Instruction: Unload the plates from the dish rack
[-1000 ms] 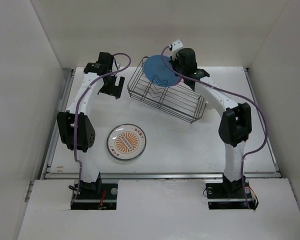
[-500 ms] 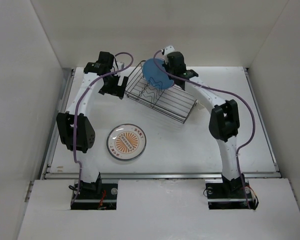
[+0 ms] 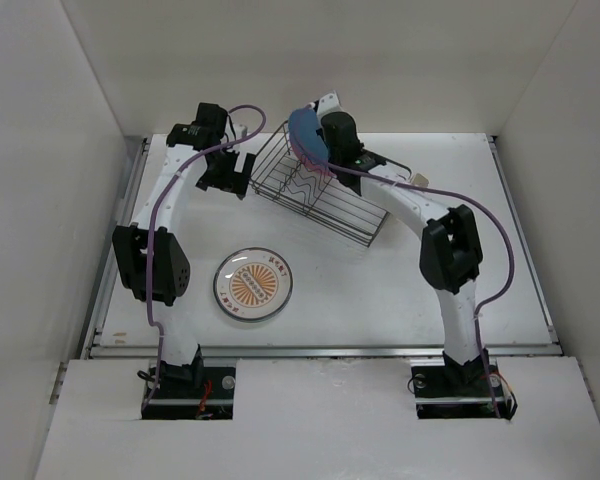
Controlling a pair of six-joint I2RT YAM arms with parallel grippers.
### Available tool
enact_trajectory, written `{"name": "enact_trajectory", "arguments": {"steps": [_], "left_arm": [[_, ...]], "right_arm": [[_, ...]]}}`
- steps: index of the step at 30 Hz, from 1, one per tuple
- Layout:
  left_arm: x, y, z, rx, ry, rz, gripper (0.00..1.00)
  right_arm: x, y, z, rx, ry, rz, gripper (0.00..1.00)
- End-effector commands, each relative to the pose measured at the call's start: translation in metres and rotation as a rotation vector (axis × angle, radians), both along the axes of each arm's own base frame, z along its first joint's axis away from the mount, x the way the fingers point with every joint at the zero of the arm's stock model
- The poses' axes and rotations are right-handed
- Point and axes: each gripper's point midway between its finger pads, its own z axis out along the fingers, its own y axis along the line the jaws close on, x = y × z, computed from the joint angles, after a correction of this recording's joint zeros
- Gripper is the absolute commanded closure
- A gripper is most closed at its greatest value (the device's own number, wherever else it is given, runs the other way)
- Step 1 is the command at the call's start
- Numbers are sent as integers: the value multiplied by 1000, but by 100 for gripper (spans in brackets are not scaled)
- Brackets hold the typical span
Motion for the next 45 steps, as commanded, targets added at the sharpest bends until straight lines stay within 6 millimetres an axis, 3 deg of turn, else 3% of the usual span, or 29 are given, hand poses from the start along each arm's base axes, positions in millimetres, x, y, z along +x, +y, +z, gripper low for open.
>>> {"name": "enact_trajectory", "arguments": {"steps": [1,5,8,10,11,12,13,14,15,19,20,24,30,34,35,38,39,40,44,45], "left_arm": [[1,0,26,-7,-59,4,1],[1,0,26,-7,-59,4,1],[1,0,26,-7,-59,4,1],[2,0,33,-10,-78,4,1],[1,-2,36,-18,-77,0,1],[0,-6,36,-39,-72,-12,1],[-1,-9,44,-61,-91,-22,1],[-3,-13,50,-78,-103,-48,1],[-4,-22,55,-125,-115,-87,1],[-7,-41,71,-232,-148,-183,1],[-8,-39,75,-250,-156,-181,1],[1,-29,82,-324,-190,-123,1],[0,-23,68,-341,-144,-86,1],[-9,-31,64,-389,-102,-110,29],[-11,-34,62,-401,-91,-116,47],[-20,-42,63,-450,-60,-141,72],[-25,-43,62,-459,-36,-142,90],[-26,-45,62,-469,-35,-148,99],[-32,-37,62,-503,3,-112,100],[-29,-26,63,-521,-2,-78,100]], "right_arm": [[-12,-23,114,113,-274,-105,100],[-19,-24,121,117,-284,-119,100],[-20,-23,115,142,-263,-124,100],[-20,-20,126,196,-246,-79,100],[-19,-11,123,260,-212,-32,100],[-22,-4,106,259,-111,41,100],[-23,18,111,333,-55,215,100],[-29,29,107,369,-5,288,100],[-37,43,86,393,90,353,100],[-73,96,58,509,273,680,100],[-91,113,49,556,339,794,100],[-125,136,39,659,453,981,100],[-146,148,26,711,502,1078,100],[-152,156,27,725,521,1118,100],[-153,157,27,726,525,1126,100],[-156,161,31,724,520,1139,100],[-156,161,31,724,520,1139,100],[-156,161,31,724,520,1139,100],[-151,160,30,725,514,1107,100],[-149,159,32,723,509,1095,93]]}}
